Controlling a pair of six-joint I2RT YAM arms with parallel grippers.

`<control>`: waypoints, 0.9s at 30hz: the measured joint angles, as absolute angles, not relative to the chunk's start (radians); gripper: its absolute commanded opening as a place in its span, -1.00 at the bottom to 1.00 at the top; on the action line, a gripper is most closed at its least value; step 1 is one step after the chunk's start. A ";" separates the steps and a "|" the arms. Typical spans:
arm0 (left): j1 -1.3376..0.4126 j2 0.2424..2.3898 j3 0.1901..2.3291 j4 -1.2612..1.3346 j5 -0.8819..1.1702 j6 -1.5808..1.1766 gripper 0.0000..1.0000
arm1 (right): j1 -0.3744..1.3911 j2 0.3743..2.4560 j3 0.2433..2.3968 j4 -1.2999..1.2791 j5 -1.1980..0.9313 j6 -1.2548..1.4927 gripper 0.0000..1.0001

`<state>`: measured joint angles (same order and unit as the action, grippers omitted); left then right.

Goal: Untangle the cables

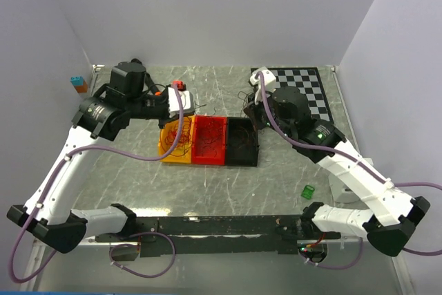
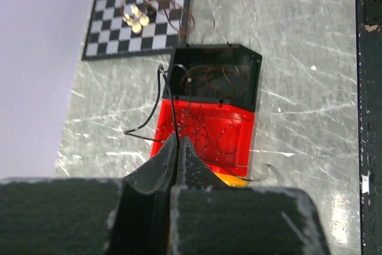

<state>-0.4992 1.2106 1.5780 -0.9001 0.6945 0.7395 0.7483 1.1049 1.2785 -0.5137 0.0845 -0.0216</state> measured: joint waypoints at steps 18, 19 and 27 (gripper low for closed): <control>-0.499 1.214 1.531 -0.880 0.684 0.727 -0.99 | 0.670 1.188 1.164 -0.377 0.027 0.046 -1.00; -0.499 1.214 1.531 -0.879 0.684 0.724 -0.99 | 0.668 1.195 1.156 -0.372 0.029 0.050 -1.00; -0.499 1.210 1.531 -0.880 0.679 0.721 -0.99 | 0.654 1.243 1.110 -0.349 0.051 0.088 -1.00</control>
<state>-0.4992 1.2098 1.5311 -0.8799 0.6788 0.7208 0.6537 1.2434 1.1099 -0.3489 0.0509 0.0883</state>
